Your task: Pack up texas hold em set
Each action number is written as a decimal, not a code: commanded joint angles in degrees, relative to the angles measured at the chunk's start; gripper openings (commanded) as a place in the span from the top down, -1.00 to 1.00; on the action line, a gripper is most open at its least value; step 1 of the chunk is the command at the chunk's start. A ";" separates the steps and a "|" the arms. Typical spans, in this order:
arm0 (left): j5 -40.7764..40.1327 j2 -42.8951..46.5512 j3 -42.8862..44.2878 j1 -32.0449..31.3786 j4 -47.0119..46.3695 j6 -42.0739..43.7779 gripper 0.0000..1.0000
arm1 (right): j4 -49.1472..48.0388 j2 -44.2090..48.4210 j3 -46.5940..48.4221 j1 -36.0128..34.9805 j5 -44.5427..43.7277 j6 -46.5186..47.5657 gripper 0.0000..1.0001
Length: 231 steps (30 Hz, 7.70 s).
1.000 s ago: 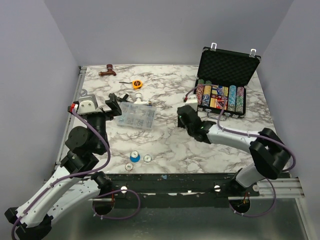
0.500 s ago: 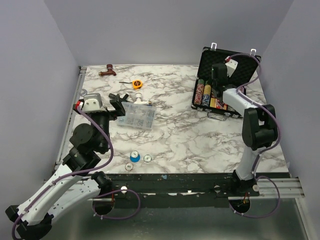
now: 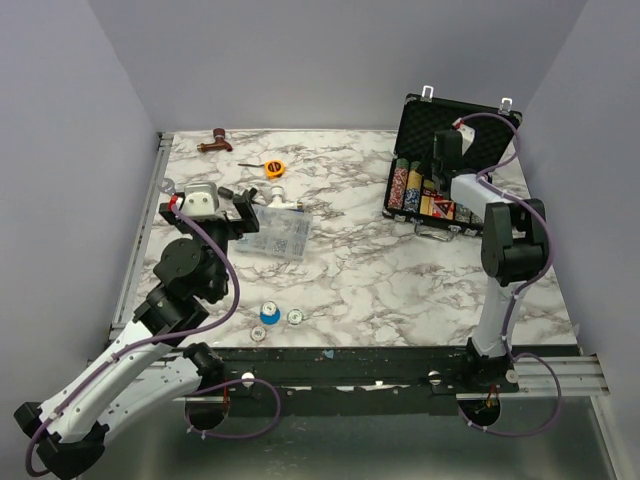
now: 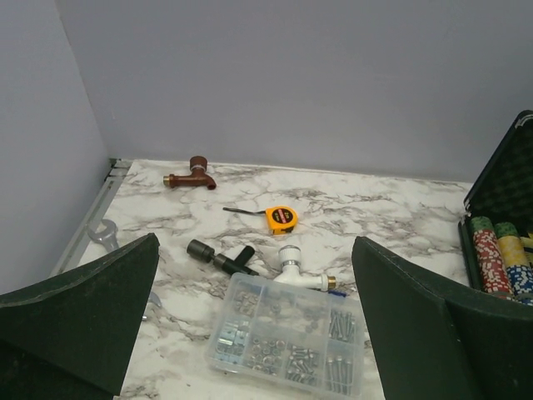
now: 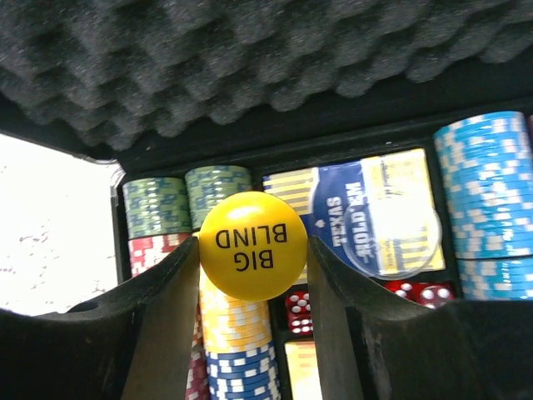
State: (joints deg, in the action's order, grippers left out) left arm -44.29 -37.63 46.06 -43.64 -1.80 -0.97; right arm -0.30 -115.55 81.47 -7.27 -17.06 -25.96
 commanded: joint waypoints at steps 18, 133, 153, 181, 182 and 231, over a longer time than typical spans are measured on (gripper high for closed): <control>1.74 -1.75 1.57 -0.44 1.01 -1.05 -0.98 | -2.79 -3.50 -1.31 4.64 8.93 -3.76 0.00; 93.98 -54.51 6.61 14.20 7.90 -39.18 0.33 | -1.93 20.94 -21.00 -23.14 19.26 -5.45 -0.49; 83.22 -60.85 1.72 16.38 -3.49 -56.25 0.31 | 4.42 26.01 -28.17 -23.05 17.98 -7.73 -0.57; 80.28 -61.57 -1.02 14.64 -12.43 -70.04 0.31 | -26.76 29.09 -48.91 -31.57 28.36 -17.80 0.10; 80.54 -61.61 -0.93 14.55 -12.48 -70.17 0.31 | -26.77 28.60 -48.72 -31.70 28.11 -17.81 0.14; 64.40 -25.92 15.99 20.35 30.86 -21.42 -0.84 | -1.35 -1.22 -3.28 11.60 48.13 -18.94 0.98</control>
State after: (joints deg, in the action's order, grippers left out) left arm 20.21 -64.88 62.30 -23.35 30.02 -23.57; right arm 0.08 -115.00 75.07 4.56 28.47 -43.33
